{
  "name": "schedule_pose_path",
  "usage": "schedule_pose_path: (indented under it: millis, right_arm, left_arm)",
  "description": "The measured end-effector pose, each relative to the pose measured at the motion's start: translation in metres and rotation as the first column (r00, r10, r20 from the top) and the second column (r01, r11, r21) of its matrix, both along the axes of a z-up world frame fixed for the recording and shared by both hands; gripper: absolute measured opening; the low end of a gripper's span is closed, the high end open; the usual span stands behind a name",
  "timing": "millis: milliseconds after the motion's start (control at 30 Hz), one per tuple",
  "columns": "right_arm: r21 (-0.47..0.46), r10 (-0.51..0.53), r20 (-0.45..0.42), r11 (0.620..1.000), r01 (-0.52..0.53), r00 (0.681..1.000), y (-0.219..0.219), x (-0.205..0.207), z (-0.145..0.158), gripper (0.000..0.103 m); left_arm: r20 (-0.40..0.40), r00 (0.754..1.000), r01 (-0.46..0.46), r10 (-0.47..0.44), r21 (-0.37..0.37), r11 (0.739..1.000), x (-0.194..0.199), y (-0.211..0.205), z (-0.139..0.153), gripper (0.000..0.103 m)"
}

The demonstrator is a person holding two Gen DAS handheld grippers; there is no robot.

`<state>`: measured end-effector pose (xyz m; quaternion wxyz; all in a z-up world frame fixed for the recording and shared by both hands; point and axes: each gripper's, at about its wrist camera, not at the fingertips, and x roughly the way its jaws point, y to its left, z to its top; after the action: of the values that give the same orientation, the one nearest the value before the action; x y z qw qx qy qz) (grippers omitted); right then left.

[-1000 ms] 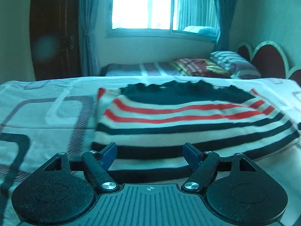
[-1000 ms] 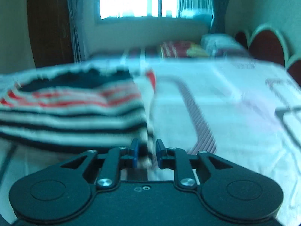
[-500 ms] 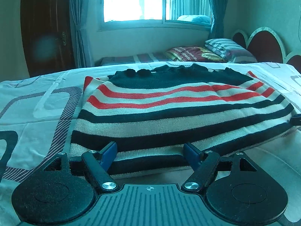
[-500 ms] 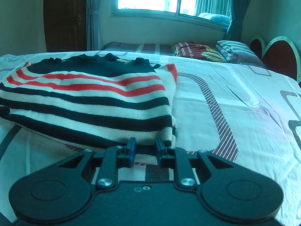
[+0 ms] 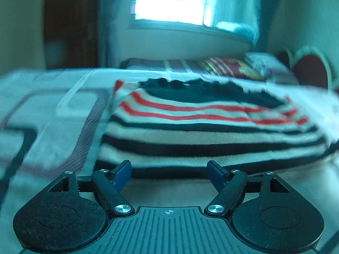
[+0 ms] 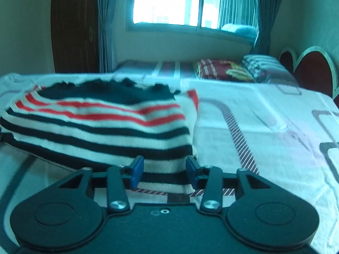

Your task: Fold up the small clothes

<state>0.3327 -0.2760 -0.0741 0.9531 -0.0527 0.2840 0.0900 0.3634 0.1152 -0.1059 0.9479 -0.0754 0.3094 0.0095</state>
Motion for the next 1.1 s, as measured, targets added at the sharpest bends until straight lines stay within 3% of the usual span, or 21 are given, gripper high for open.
schedule_pose_path:
  millis: [100,200,367,467,633,700,767,833,900,967,1100]
  right_arm:
    - [0.021,0.006,0.013,1.000,-0.007,1.000,-0.003,-0.009,0.008,0.038]
    - [0.046,0.012,0.009,0.999,-0.012,1.000,-0.001,-0.014,0.012,0.037]
    - [0.072,0.038,0.003,0.997,-0.038,0.999,0.012,-0.018,0.017,0.038]
    - [0.084,0.054,0.005,0.995,-0.054,0.999,0.020,-0.017,0.019,0.038]
    - [0.154,0.084,-0.023,0.985,-0.080,0.996,0.025,-0.005,0.022,0.036]
    - [0.173,0.082,-0.030,0.982,-0.075,0.996,0.028,0.004,0.021,0.035]
    - [0.190,0.089,-0.036,0.978,-0.081,0.995,0.033,0.014,0.020,0.028]
    - [0.216,0.108,-0.045,0.972,-0.096,0.993,0.040,0.027,0.018,0.012]
    - [0.229,0.121,-0.045,0.967,-0.108,0.992,0.050,0.041,0.016,0.010]
    - [0.250,0.136,-0.050,0.961,-0.119,0.989,0.061,0.056,0.012,0.008]
    - [0.312,0.175,-0.080,0.939,-0.142,0.981,0.086,0.085,-0.001,0.006]
  left_arm:
    - [-0.030,0.998,-0.067,0.062,-0.212,0.975,-0.018,0.020,-0.010,0.077]
    - [-0.046,0.989,-0.148,0.142,-0.427,0.892,-0.025,0.039,-0.027,0.077]
    - [-0.051,0.960,-0.244,0.276,-0.635,0.733,-0.019,0.056,-0.045,0.077]
    - [-0.052,0.939,-0.280,0.339,-0.686,0.671,-0.009,0.058,-0.053,0.077]
    - [-0.001,0.916,-0.279,0.402,-0.723,0.633,0.003,0.052,-0.058,0.077]
    - [0.023,0.913,-0.266,0.407,-0.724,0.637,0.007,0.049,-0.061,0.077]
    - [0.034,0.918,-0.254,0.396,-0.717,0.650,0.016,0.052,-0.061,0.077]
    - [0.045,0.919,-0.240,0.392,-0.726,0.645,0.027,0.059,-0.059,0.077]
    - [0.060,0.916,-0.224,0.396,-0.745,0.629,0.032,0.065,-0.060,0.077]
    - [0.069,0.918,-0.212,0.391,-0.748,0.629,0.036,0.067,-0.060,0.076]
    - [0.050,0.917,-0.222,0.396,-0.762,0.609,0.041,0.075,-0.068,0.050]
